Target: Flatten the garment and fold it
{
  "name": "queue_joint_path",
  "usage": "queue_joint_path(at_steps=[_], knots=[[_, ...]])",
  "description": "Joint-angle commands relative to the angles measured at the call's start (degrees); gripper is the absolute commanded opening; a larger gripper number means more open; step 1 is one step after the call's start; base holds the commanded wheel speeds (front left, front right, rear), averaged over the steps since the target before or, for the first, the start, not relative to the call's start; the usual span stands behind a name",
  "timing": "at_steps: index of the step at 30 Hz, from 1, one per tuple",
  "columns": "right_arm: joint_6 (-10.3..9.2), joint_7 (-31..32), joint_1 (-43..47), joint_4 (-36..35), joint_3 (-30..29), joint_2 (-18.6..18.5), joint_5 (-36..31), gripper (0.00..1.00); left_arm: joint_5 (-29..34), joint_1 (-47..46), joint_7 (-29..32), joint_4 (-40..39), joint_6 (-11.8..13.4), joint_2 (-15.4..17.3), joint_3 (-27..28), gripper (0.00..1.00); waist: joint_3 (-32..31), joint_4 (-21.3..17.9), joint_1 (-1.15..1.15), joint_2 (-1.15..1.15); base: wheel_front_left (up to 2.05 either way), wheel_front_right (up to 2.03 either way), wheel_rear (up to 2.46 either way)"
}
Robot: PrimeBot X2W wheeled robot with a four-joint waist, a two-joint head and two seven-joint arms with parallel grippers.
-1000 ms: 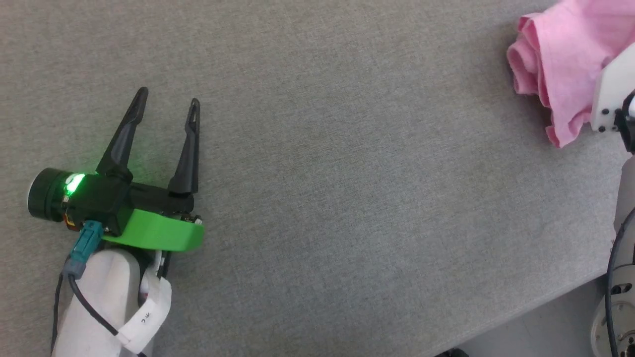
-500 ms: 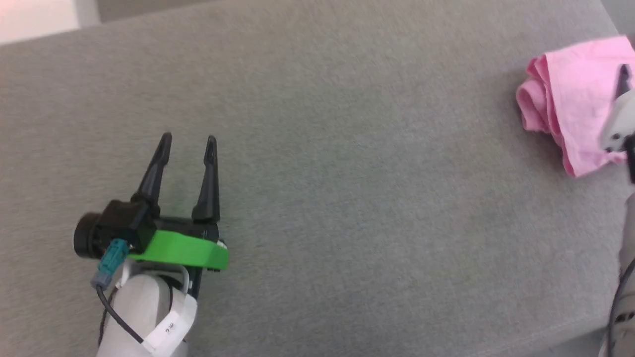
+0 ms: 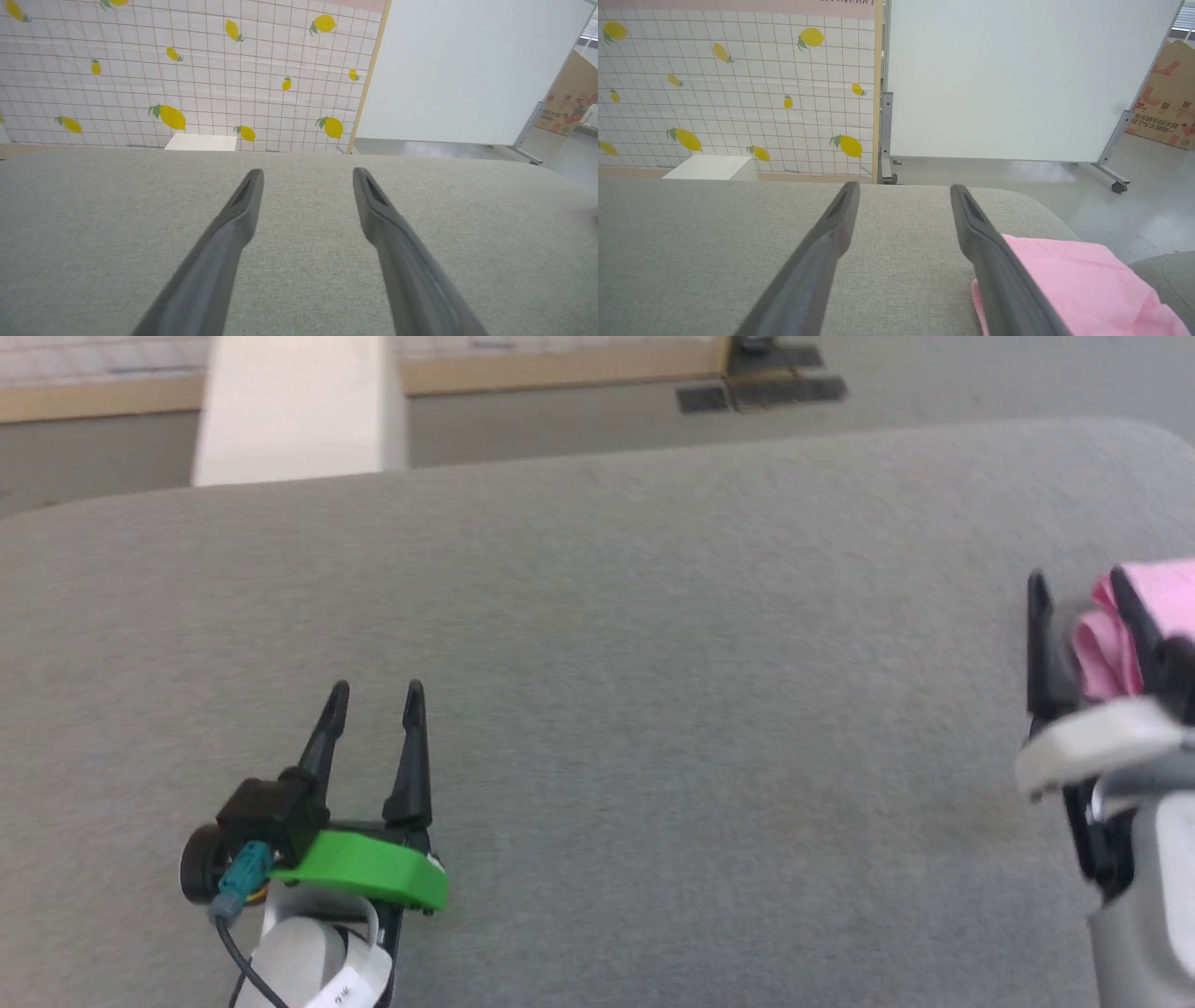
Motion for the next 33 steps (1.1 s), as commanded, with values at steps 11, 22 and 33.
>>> queue_joint_path(at_steps=[11, 22, 33], knots=[[-0.09, -4.25, 16.93, -14.80, 2.11, 4.79, -0.78, 1.00, -1.68, 3.63, -0.20, 1.30, 0.52, -0.29, -1.03, 1.00, -8.61, 9.82, 0.01, 0.00, 0.00, 0.00, 0.00], [-0.09, -4.70, 24.50, -19.22, 1.12, 6.13, 0.90, 1.00, -1.89, 5.59, -0.20, 1.38, 0.78, -0.30, -2.57, 1.00, -9.87, 10.38, 0.01, 0.00, 0.00, 0.00, 0.00], [-0.09, -4.71, 27.00, -20.08, 0.50, 6.15, 2.69, 1.00, -2.53, 6.20, -0.20, 1.75, 0.84, -0.30, -3.50, 1.00, -9.87, 9.88, 0.01, 0.00, 0.00, 0.00, 0.00]])
